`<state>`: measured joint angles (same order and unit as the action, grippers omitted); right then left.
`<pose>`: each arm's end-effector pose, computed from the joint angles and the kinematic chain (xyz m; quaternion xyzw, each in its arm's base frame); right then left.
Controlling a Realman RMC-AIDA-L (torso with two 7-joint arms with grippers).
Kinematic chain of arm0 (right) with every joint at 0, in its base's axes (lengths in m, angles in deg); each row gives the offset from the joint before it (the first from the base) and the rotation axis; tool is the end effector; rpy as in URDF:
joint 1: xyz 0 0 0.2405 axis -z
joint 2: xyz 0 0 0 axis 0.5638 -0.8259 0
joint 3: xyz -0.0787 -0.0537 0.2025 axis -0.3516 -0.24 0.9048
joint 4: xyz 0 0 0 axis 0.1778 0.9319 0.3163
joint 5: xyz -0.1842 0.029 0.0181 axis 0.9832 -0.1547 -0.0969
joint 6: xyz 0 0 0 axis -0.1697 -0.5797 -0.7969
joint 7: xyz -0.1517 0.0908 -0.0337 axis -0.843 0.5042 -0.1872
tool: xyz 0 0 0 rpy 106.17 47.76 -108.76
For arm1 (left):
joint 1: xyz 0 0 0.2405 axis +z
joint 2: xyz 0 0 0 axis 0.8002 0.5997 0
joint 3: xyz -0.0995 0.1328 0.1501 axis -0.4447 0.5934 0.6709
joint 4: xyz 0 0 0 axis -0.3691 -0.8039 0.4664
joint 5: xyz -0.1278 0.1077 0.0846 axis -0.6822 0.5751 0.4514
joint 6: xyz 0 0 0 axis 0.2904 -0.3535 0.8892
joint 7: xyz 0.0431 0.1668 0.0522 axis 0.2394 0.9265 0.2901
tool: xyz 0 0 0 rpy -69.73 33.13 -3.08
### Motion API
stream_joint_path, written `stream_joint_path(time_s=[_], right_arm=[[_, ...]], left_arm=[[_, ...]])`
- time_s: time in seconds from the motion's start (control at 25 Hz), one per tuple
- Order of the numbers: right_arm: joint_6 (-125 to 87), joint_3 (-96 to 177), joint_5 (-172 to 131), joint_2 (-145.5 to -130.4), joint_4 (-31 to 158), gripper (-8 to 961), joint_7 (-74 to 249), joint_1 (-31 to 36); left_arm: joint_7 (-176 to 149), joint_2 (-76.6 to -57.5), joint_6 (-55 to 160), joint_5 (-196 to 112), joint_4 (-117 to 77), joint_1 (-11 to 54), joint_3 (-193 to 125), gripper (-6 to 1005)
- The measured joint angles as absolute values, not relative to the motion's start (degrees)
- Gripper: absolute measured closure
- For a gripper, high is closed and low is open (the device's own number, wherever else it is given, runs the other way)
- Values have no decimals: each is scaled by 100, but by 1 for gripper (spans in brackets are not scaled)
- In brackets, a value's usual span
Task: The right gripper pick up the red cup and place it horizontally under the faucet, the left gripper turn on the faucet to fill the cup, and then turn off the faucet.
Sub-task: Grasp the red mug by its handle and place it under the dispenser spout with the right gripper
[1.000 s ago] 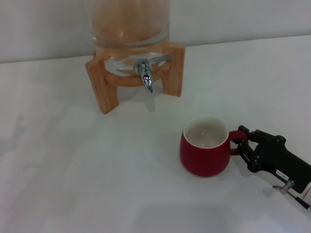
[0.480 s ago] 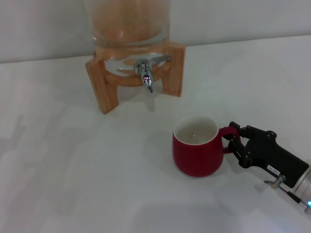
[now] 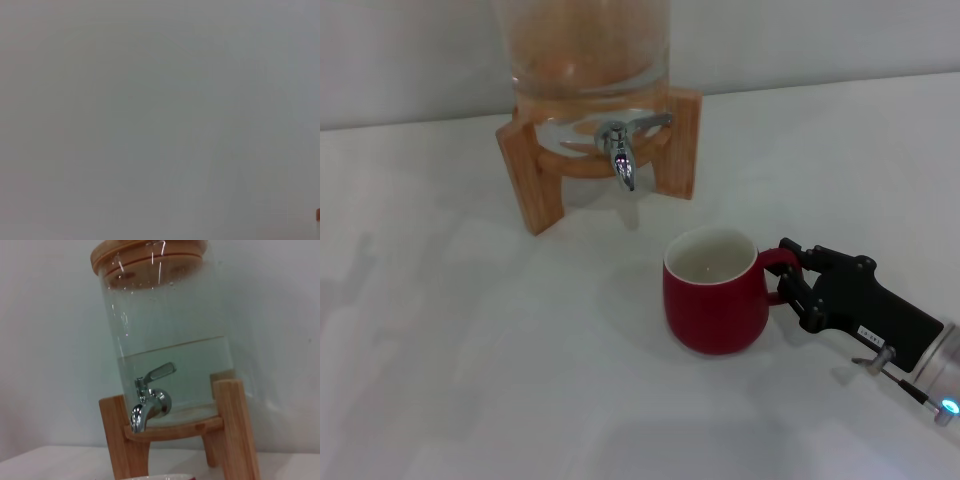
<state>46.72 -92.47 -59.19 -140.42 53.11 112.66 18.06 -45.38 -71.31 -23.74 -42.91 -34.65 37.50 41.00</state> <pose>0.2625 0.2726 -0.0414 -0.8079 0.2547 0.3583 0.3924 -0.2560 0.3090 0.0636 -0.6534 -0.1990 -0.4816 0.5491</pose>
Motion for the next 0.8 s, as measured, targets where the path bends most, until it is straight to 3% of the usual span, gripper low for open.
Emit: stream_joint_path(time_s=[0.8], right_arm=[[4051, -9328, -5911, -14076, 5227, 776, 11498, 1142]], left_arm=[[-4538, -7131, -2291, -4291, -3463, 3733, 4100, 123]])
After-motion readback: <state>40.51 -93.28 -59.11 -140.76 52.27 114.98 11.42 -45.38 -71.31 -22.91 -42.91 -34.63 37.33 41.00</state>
